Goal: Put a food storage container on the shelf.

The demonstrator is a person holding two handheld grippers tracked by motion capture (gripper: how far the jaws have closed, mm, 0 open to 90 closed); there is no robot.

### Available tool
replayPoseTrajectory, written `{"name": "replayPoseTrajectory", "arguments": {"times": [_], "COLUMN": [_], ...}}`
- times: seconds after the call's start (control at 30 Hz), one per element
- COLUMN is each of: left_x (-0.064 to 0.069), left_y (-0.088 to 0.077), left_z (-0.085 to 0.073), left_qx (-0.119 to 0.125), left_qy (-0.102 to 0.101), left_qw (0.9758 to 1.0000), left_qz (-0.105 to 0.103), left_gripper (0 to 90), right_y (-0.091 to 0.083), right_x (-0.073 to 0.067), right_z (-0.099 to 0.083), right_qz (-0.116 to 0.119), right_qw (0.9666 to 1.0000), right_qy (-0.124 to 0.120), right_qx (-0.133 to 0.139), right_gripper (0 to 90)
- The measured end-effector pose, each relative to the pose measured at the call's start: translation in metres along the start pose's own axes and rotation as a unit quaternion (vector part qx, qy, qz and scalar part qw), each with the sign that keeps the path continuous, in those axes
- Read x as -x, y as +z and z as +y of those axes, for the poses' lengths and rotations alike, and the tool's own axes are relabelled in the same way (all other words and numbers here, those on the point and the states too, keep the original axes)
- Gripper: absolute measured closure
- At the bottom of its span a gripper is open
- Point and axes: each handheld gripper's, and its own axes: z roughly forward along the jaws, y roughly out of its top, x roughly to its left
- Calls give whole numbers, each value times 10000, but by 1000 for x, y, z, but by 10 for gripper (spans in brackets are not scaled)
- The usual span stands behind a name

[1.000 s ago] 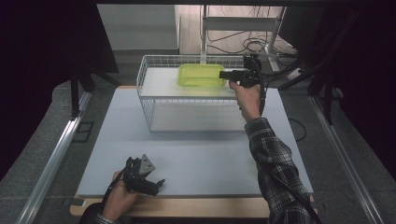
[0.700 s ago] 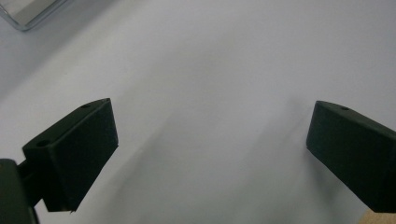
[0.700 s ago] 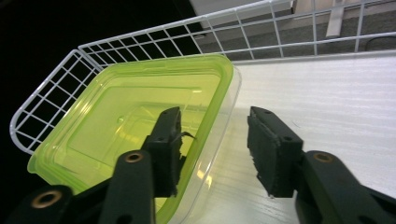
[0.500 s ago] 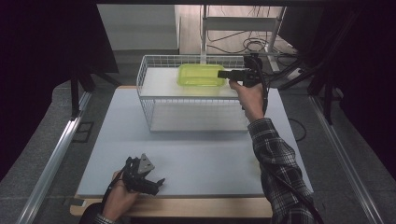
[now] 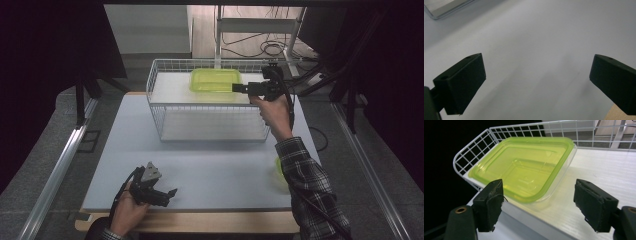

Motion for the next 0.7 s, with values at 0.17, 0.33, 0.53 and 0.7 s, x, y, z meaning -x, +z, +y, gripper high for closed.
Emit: {"name": "replayPoseTrajectory", "arguments": {"times": [0.17, 0.33, 0.53, 0.7], "left_x": [0, 1, 0, 1], "left_y": [-1, -1, -1, -1], "left_z": [1, 1, 2, 2], "left_qx": [89, 138, 179, 224], "left_qy": [25, 126, 92, 50], "left_qw": [9999, 9998, 9998, 9997], "left_qz": [-45, 31, 34, -1], "left_gripper": [5, 7, 9, 8], "right_y": [-7, -14, -22, -30], "right_x": [-6, -10, -17, -21], "right_z": [-8, -17, -32, -46], "right_qz": [-27, -33, -43, -16], "right_qw": [9996, 9989, 9969, 9948], "right_qy": [-268, -475, -783, -1020], "right_qx": [-39, -36, -84, -84], "right_gripper": [185, 134, 85, 55]}}
